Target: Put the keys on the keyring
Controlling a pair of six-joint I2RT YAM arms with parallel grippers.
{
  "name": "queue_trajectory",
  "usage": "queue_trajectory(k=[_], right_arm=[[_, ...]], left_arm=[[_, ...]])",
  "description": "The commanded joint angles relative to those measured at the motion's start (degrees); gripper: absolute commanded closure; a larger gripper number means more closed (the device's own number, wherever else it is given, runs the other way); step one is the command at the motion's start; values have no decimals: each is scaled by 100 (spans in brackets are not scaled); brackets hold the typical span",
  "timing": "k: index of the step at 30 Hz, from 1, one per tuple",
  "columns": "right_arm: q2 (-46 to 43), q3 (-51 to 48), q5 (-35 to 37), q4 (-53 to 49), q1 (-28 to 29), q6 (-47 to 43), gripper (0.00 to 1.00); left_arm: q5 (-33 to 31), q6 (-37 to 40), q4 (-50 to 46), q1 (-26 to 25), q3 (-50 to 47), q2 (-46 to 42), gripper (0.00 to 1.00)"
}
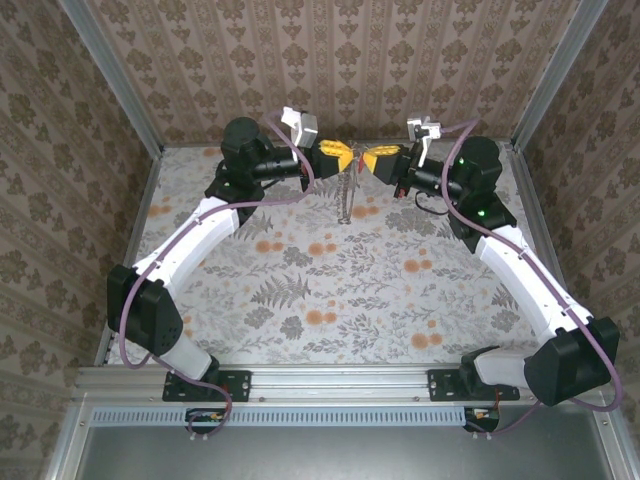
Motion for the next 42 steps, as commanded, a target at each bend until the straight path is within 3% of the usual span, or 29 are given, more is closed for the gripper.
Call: queue_trajectory(k=[1, 42], right_arm=[[51, 239, -185, 176, 75, 32, 100], [-32, -173, -158, -68, -149, 70, 100]], left_arm=[[109, -19, 151, -53, 294, 3, 100], [-110, 167, 196, -92, 106, -280, 100]])
